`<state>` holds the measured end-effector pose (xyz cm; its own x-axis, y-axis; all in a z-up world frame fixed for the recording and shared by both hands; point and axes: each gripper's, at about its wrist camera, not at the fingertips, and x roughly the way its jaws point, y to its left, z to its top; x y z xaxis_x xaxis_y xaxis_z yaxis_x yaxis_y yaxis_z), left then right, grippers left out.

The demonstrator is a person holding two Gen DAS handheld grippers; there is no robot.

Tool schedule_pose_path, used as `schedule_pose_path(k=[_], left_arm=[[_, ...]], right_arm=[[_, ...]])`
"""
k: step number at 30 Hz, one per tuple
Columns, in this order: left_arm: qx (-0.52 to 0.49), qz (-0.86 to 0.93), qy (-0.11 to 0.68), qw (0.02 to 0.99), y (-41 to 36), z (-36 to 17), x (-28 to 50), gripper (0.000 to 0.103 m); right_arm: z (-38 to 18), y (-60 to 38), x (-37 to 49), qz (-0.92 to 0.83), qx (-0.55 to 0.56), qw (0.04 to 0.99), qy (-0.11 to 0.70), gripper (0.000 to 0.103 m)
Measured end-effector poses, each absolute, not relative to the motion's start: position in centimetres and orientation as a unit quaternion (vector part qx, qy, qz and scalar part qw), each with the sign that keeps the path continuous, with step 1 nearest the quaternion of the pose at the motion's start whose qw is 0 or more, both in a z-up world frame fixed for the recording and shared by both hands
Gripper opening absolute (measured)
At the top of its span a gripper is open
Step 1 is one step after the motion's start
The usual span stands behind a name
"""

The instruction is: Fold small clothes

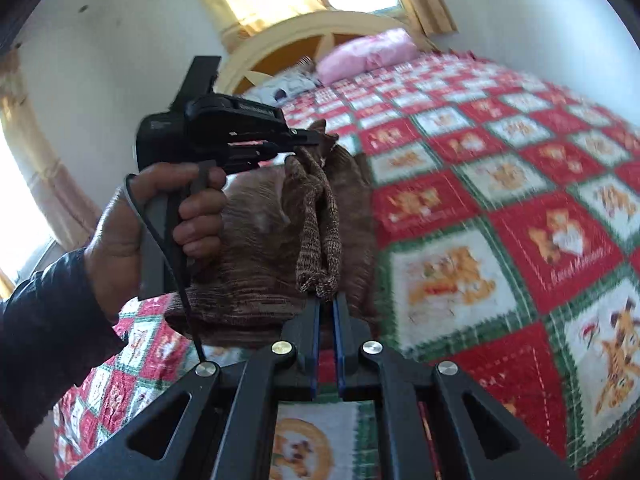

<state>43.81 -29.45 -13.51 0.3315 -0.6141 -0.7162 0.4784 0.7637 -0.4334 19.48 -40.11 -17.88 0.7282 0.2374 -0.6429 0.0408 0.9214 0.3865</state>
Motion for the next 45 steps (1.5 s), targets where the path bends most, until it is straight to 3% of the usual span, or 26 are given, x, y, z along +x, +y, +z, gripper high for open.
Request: schedule_pose_path(k=[3,5,7,9,16,22,24,25,26,29,30,32,33,40,45], left_arm=[[-0.053,-0.336,0.46,0.82,-29.2,-12.6,42.4,0.013],[-0.04,-0.335,0.444,0.83,-28.6,-11.7,41.3,0.021],[-0.034,-0.338,0.422,0.841,-27.1,-10.8,39.6,0.042],[-0.027,-0.331,0.403,0.853,-25.4,-10.4,38.0,0.054],[0.018,-0.26,0.396,0.88,-19.8,-14.1,34.1,0.058],[0.015,-0.249,0.393,0.885,-19.2,-16.6,32.6,0.07],[0.032,-0.245,0.385,0.889,-19.7,-16.6,32.3,0.072],[0.04,-0.244,0.386,0.889,-20.0,-16.7,32.2,0.077],[0.052,-0.243,0.386,0.888,-20.3,-16.9,32.0,0.078],[0.067,-0.236,0.39,0.887,-20.4,-17.3,31.6,0.083],[0.066,-0.233,0.396,0.886,-20.2,-17.5,31.6,0.087],[0.057,-0.233,0.415,0.878,-19.7,-18.0,31.7,0.09],[0.046,-0.236,0.423,0.874,-19.4,-18.2,31.8,0.091],[-0.066,-0.259,0.418,0.868,-15.1,-18.2,31.1,0.092],[-0.103,-0.224,0.423,0.872,-13.4,-18.6,30.8,0.099]], right_arm=[[-18.3,-40.6,19.4,0.059,0.206,0.904,0.369,0.005],[-18.4,-40.7,19.4,0.058,0.205,0.904,0.371,0.005],[-18.7,-41.1,19.3,0.058,0.215,0.9,0.375,0.006],[-18.7,-41.5,19.1,0.051,0.221,0.898,0.376,0.007],[-16.8,-43.0,17.1,0.0,0.196,0.923,0.332,0.007],[-13.4,-38.3,20.3,0.097,0.162,0.932,0.31,0.008],[-13.6,-36.9,22.1,0.124,0.164,0.922,0.329,0.029],[-14.2,-36.5,23.3,0.122,0.165,0.915,0.348,0.059],[-14.7,-36.4,24.0,0.11,0.164,0.913,0.357,0.065],[-17.2,-36.9,25.1,0.066,0.158,0.898,0.404,0.061],[-18.0,-37.4,25.1,0.064,0.165,0.894,0.412,0.057],[-18.4,-37.9,24.3,0.053,0.148,0.896,0.414,0.039],[-18.3,-37.9,24.1,0.052,0.138,0.896,0.419,0.037],[-13.9,-36.5,24.9,0.026,0.084,0.922,0.377,0.038],[-16.9,-35.4,29.8,0.007,0.038,0.893,0.449,0.038]])
